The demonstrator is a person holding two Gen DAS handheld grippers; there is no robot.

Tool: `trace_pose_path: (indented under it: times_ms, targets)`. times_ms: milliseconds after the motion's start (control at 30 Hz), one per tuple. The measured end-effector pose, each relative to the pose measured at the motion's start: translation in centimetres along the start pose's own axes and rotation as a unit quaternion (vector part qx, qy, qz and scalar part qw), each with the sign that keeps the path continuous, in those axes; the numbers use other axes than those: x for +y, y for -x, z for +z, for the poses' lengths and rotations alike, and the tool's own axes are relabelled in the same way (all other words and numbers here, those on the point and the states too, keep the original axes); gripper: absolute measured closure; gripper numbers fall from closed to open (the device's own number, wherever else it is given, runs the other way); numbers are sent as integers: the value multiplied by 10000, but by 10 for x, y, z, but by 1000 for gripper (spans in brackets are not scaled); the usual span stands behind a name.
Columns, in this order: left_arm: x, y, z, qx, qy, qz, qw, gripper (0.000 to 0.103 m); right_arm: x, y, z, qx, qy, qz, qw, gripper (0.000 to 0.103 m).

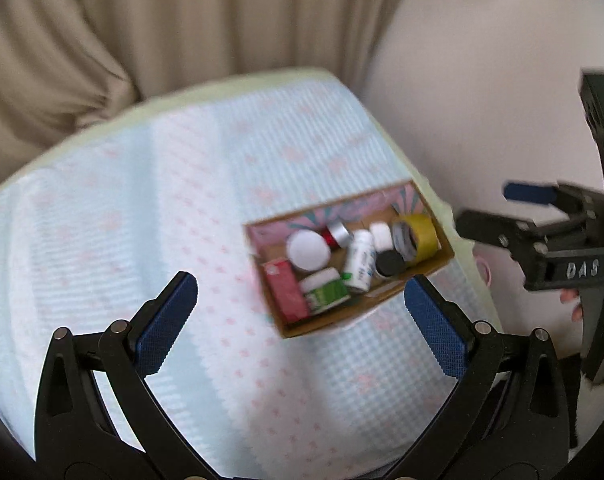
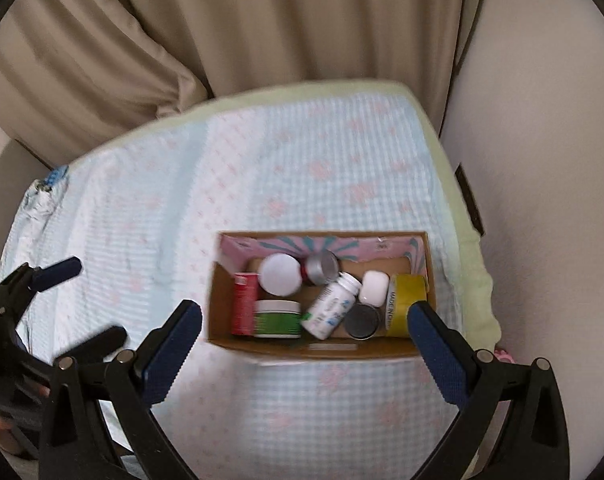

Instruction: Organize rigid objects

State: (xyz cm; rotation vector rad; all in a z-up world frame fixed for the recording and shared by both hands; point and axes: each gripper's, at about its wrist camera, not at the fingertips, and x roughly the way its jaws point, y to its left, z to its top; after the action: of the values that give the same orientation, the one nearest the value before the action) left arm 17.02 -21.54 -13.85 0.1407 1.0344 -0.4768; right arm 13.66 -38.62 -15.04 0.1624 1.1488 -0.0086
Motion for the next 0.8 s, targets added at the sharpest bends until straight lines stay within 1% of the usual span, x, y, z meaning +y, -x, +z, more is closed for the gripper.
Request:
trace_pose_path:
  times_ms: [67, 100, 167, 267, 333, 433, 533, 633, 800]
  targets:
    - [19, 44, -3, -324, 190, 104, 9992, 0, 23, 30, -5, -224, -21, 65, 9997, 1]
    - [26, 59, -5, -451, 263, 153, 9985, 0, 34, 43, -8, -335, -36, 102, 9994, 1]
    - [43, 99, -14, -793, 436, 320, 9954, 0, 54, 67, -14, -557, -44, 115, 9984, 1]
    - [61, 140, -31, -1112, 628, 602, 9900, 0, 86, 97, -23, -907, 14, 77, 9958, 1]
    - [72, 162, -46, -1263, 764, 717, 9864, 0, 104, 111, -31, -1083, 93, 17, 9941, 1]
    - [83, 184, -66, -1447, 853, 862, 9820, 0, 124, 126, -45, -1284, 189, -120, 9915, 1]
    - [88, 195, -82, -1529, 871, 981, 9795, 0, 136, 132, -59, -1388, 216, -224, 9898, 1]
    - [90, 201, -93, -1588, 892, 1036, 9778, 0, 142, 132, -67, -1408, 267, -246, 9894, 1]
    - [92, 203, -101, -1628, 963, 1045, 9764, 0, 144, 136, -73, -1453, 284, -284, 9886, 1]
